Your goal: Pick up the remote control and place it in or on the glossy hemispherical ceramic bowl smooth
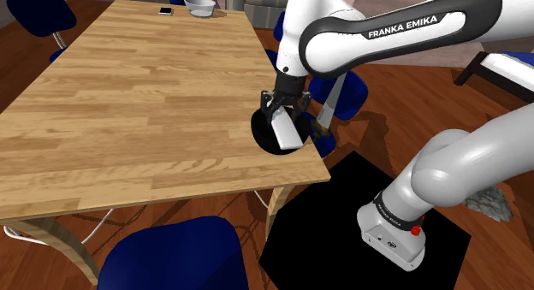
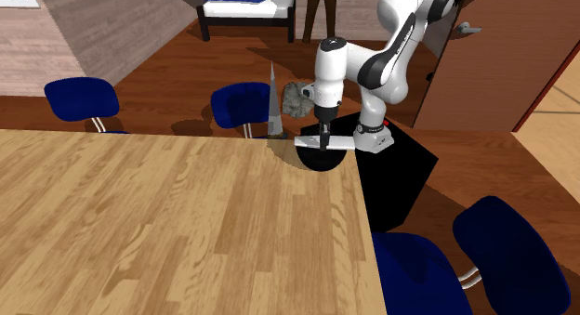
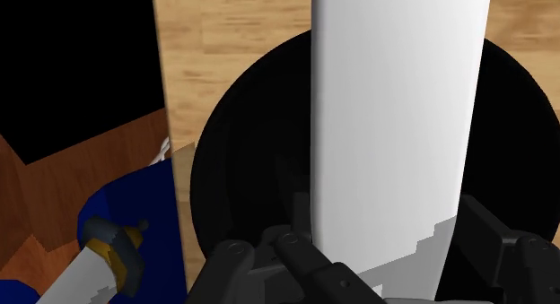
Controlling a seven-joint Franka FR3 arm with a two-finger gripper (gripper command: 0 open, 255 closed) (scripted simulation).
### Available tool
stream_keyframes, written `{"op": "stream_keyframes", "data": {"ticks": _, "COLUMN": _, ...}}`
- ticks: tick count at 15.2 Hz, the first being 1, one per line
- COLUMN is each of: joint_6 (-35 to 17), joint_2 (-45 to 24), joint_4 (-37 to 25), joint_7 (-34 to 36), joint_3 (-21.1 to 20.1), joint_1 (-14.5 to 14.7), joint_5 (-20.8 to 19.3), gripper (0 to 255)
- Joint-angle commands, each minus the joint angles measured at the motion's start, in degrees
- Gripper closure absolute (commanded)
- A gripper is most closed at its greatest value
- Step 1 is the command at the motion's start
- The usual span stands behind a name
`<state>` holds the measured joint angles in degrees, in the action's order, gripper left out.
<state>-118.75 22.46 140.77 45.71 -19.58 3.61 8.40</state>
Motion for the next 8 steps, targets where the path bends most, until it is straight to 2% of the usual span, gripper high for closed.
{"op": "stream_keyframes", "data": {"ticks": 1, "joint_6": -0.16, "joint_2": -0.15, "joint_4": 0.17, "joint_7": 0.03, "joint_3": -0.07, "joint_1": 0.03, "joint_5": 0.04, "gripper": 255}}
{"op": "stream_keyframes", "data": {"ticks": 5, "joint_6": -0.16, "joint_2": -0.15, "joint_4": 0.17, "joint_7": 0.04, "joint_3": -0.05, "joint_1": 0.05, "joint_5": 0.03, "gripper": 255}}
{"op": "stream_keyframes", "data": {"ticks": 6, "joint_6": -0.22, "joint_2": -0.2, "joint_4": 0.18, "joint_7": 0.04, "joint_3": -0.05, "joint_1": 0.05, "joint_5": 0.02, "gripper": 0}}
{"op": "stream_keyframes", "data": {"ticks": 8, "joint_6": -0.21, "joint_2": -0.21, "joint_4": 0.16, "joint_7": 0.03, "joint_3": -0.04, "joint_1": 0.04, "joint_5": 0.01, "gripper": 0}}
